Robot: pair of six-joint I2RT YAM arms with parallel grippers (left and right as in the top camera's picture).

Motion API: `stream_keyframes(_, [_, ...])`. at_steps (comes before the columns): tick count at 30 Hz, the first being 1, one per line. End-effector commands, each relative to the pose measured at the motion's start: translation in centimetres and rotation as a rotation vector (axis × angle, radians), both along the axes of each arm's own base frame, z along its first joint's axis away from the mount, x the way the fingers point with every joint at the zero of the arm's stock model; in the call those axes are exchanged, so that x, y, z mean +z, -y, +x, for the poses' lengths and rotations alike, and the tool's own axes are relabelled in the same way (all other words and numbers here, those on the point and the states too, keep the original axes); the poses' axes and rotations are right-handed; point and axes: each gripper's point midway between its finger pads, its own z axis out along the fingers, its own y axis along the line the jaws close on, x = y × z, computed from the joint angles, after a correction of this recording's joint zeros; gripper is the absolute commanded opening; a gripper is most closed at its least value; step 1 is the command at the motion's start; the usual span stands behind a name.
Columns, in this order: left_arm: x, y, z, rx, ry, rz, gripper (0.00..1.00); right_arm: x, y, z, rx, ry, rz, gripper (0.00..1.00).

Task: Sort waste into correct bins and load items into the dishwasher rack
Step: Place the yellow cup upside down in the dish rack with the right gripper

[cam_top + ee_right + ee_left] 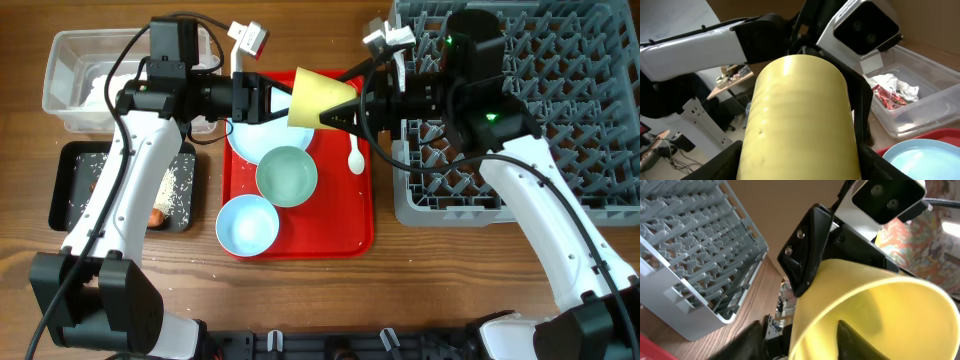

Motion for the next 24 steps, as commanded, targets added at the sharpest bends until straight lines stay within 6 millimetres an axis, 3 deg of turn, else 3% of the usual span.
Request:
stream_keyframes(1, [0.3, 0.1, 0.0, 0.007, 0.026, 0.010, 0.64, -0.5, 0.9, 1.2, -0.050, -0.032, -0.010, 0.52])
stream_keyframes(4, [-0.4, 0.1, 0.7, 0.043, 0.030, 0.051, 0.70, -0.5, 4.3, 3.0, -0.163, -0.074, -0.022, 0.52])
stream_keyframes(6, [-1.4, 0.0, 1.6, 0.094, 0.036, 0.108, 0.72, -1.1, 7.5, 4.4, -0.296, -0.127, -0.057, 0.52])
stream_keyframes(9, [-3.3, -0.6, 3.2, 0.195, 0.039, 0.224, 0.77, -3.2, 12.9, 6.0, -0.552, -0.223, -0.167, 0.52])
stream_keyframes(11, [-5.4, -1.5, 4.4, 0.286, 0.018, 0.347, 0.80, -5.7, 17.4, 6.4, -0.790, -0.315, -0.315, 0.52])
stream_keyframes(13, [-7.9, -2.7, 5.4, 0.381, -0.005, 0.494, 0.82, -7.8, 21.3, 5.5, -0.989, -0.395, -0.490, 0.52])
stream_keyframes(16, [-10.5, -4.1, 5.9, 0.469, -0.022, 0.675, 0.84, -9.6, 26.1, 2.6, -1.194, -0.518, -0.757, 0.52])
stream_keyframes(21, [-13.1, -5.1, 5.9, 0.544, 0.004, 0.897, 0.86, -12.3, 30.1, -2.6, -1.324, -0.736, -1.049, 0.51])
stream_keyframes(24, [-13.8, -5.1, 5.8, 0.559, 0.026, 0.971, 0.87, -14.5, 30.9, -2.7, -1.318, -0.821, -1.149, 0.51])
